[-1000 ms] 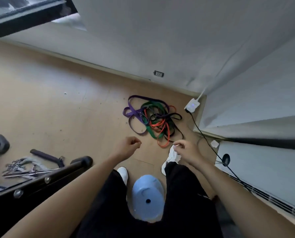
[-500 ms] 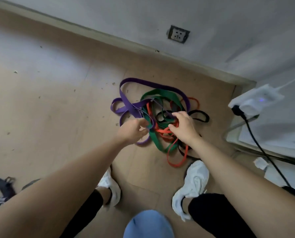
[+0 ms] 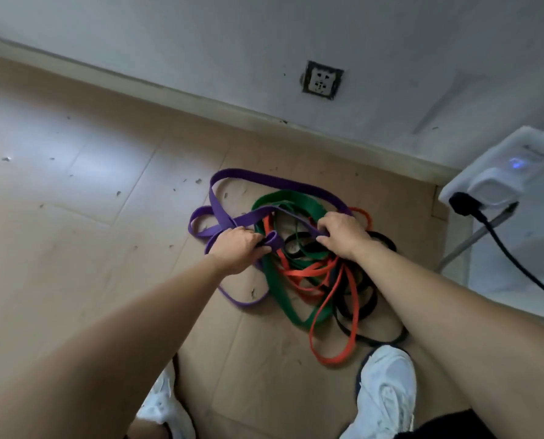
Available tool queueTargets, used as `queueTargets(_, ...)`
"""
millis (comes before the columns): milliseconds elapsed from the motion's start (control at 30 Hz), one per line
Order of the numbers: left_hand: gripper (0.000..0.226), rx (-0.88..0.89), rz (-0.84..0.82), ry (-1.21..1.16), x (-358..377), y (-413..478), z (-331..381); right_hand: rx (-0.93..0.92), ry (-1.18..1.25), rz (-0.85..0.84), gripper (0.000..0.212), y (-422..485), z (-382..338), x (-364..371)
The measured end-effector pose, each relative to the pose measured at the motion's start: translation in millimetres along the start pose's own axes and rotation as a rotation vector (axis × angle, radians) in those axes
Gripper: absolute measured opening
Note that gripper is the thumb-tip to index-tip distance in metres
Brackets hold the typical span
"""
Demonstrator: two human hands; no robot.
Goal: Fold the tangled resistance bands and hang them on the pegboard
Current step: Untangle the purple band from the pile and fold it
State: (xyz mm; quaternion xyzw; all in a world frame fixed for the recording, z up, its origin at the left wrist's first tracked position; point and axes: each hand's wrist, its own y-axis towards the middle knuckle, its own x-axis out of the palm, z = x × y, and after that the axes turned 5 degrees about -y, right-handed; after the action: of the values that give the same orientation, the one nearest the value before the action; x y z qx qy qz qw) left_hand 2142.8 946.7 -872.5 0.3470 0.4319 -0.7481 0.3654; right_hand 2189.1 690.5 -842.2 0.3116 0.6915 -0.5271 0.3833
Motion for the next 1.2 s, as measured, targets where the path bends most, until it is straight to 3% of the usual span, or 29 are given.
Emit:
queueTargets(133, 0.041, -0.162, -0.095, -0.221, -45, -19, 10, 0.019, 0.059, 0.039, 0.012, -30, -10, -16)
queueTargets(267, 0.048, -0.304, 0.025, -0.41, -82, -61, 21, 0.024, 0.182, 0.02, 0.006, -79, -28, -4)
queueTargets(400, 0.053, -0.384, 0.159, -0.704, -114, -99, 28, -0.004, 0.346, -0.057, 0.018, -123, -40, 16)
queueTargets(600, 0.045, -0.285, 0.279, -0.917, -163, -146, 66, -0.124, 0.502, -0.44, 0.023, -175, -66, 15)
queueTargets(733, 0.04, -0.22, 0.311, -1.013, -186, -171, 91, -0.067, 0.531, -0.693, 0.021, -204, -67, -7)
queueTargets(800, 0.038, -0.185, 0.345, -1.07, -193, -180, 105, -0.027, 0.556, -0.584, 0.032, -206, -63, -17)
queueTargets(867, 0.038, -0.16, 0.364, -1.118, -196, -184, 116, -0.026, 0.591, -0.316, 0.034, -203, -61, -28)
queueTargets(933, 0.041, -0.122, 0.369, -1.191, -198, -186, 123, -0.079, 0.687, -0.062, 0.05, -196, -67, -39)
queueTargets(1067, 0.045, -0.054, 0.369, -1.428, -208, -174, 135, -0.238, 0.894, 0.095, 0.087, -174, -98, -54)
queueTargets(1100, 0.045, -0.038, 0.367, -1.509, -212, -168, 136, -0.284, 0.925, 0.099, 0.083, -167, -105, -55)
queueTargets(1200, 0.043, -0.002, 0.379, -1.706, -223, -151, 135, -0.353, 0.956, 0.093, 0.042, -148, -118, -62)
